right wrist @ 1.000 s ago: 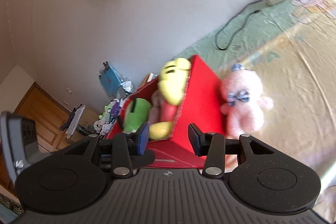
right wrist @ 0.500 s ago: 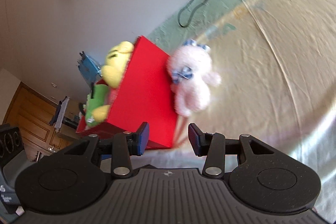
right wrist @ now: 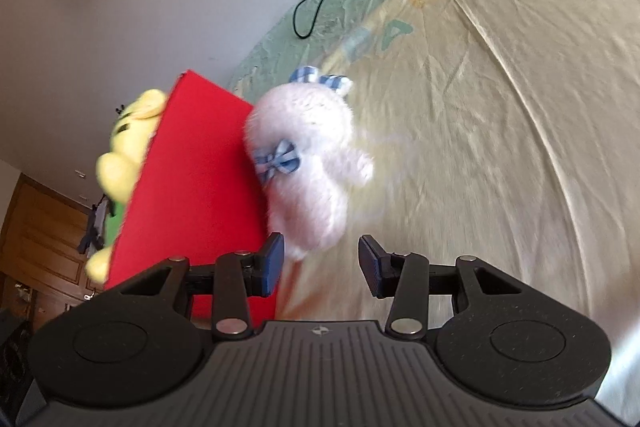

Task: Organize objects
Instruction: 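Move the right tool from the box toward the white bunny with blue bow, then close the right tool on the white bunny's body, then lift the white bunny in the right tool and swing over the red box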

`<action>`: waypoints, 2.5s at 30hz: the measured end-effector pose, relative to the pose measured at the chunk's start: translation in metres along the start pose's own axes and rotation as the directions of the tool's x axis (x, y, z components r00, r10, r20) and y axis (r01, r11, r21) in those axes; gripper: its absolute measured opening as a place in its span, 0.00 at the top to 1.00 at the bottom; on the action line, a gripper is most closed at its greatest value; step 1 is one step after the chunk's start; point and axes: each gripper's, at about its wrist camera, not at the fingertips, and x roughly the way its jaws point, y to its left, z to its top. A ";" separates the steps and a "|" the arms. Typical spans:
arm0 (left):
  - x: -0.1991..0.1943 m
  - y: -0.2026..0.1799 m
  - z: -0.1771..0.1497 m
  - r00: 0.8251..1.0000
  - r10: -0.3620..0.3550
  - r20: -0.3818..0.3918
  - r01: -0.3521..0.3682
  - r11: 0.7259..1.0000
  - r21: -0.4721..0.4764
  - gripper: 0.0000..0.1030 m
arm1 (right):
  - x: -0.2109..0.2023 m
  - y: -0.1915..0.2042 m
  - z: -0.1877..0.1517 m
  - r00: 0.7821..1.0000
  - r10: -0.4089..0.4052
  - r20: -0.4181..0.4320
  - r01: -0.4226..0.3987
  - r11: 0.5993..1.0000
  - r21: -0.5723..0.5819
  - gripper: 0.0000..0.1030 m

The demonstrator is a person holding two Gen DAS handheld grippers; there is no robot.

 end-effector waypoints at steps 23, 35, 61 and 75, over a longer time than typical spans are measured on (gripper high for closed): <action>-0.003 -0.019 0.012 0.998 -0.058 -0.007 0.058 0.997 0.058 0.04 | -0.019 -0.025 -0.002 0.998 0.053 -0.040 -0.050 0.996 0.075 0.70; -0.004 -0.062 0.026 0.996 -0.074 0.058 0.063 0.985 0.159 0.04 | -0.086 -0.045 -0.017 1.000 -0.002 -0.025 0.003 0.998 0.061 0.66; 0.055 -0.029 0.069 0.999 0.042 0.000 -0.042 0.997 0.057 0.14 | -0.010 -0.037 0.032 0.988 0.129 -0.089 -0.122 0.990 0.075 0.58; 0.038 -0.075 0.054 0.999 0.032 0.044 -0.041 0.973 0.227 0.15 | -0.050 -0.047 0.023 0.990 0.089 -0.107 -0.076 0.990 0.118 0.86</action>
